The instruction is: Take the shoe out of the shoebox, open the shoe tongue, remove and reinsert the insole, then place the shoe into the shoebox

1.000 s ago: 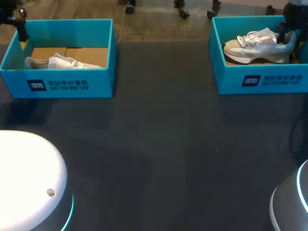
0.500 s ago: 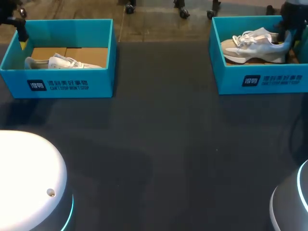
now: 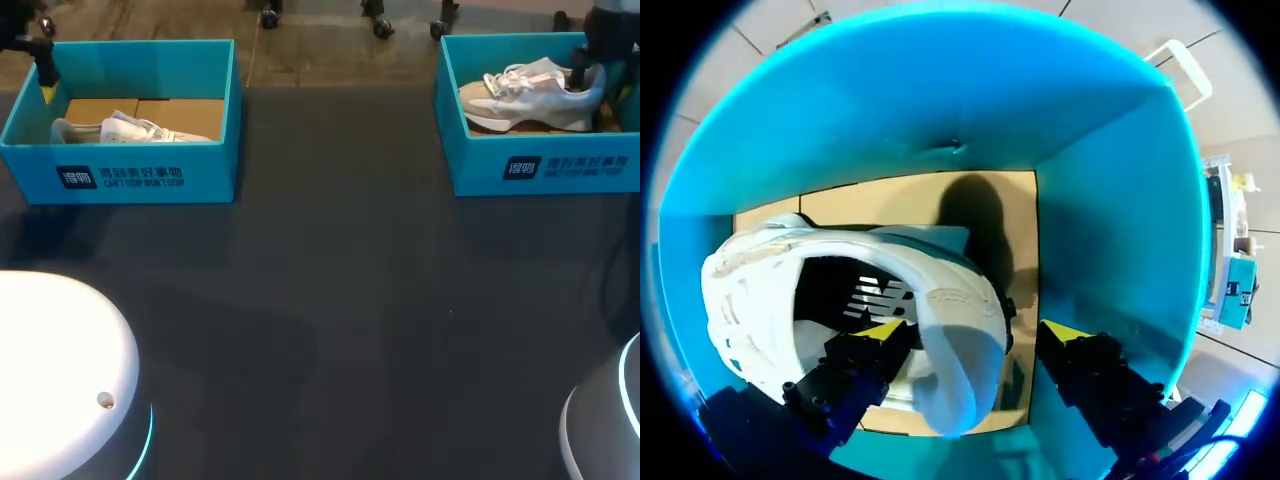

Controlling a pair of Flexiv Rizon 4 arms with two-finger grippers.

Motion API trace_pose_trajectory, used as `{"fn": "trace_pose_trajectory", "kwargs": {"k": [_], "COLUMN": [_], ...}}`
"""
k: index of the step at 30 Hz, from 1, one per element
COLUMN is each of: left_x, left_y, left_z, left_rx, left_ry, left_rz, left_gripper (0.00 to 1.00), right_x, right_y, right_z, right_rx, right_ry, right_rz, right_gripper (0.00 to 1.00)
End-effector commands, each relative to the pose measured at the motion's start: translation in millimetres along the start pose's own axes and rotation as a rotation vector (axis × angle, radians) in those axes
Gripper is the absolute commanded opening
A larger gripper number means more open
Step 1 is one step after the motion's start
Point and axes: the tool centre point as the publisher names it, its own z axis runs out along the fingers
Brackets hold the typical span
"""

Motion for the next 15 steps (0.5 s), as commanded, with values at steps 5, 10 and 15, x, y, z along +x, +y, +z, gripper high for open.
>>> {"fn": "trace_pose_trajectory", "kwargs": {"k": [5, 10, 15], "left_x": [0.3, 0.3, 0.3], "left_y": [-0.6, -0.6, -0.6], "left_z": [0.0, 0.0, 0.0], "left_rx": [-0.002, -0.002, -0.002], "left_ry": [0.002, 0.002, 0.002], "left_rz": [0.001, 0.001, 0.001], "left_gripper": [1.0, 1.0, 1.0], "right_x": [2.0, 2.1, -2.8], "right_y": [10.5, 9.9, 10.3], "right_z": [14.5, 16.3, 7.8], "right_rx": [0.028, 0.022, 0.011], "right_ry": [0.022, 0.009, -0.003], "right_rz": [0.001, 0.029, 0.057], "right_gripper": [0.61, 0.0, 0.0]}}
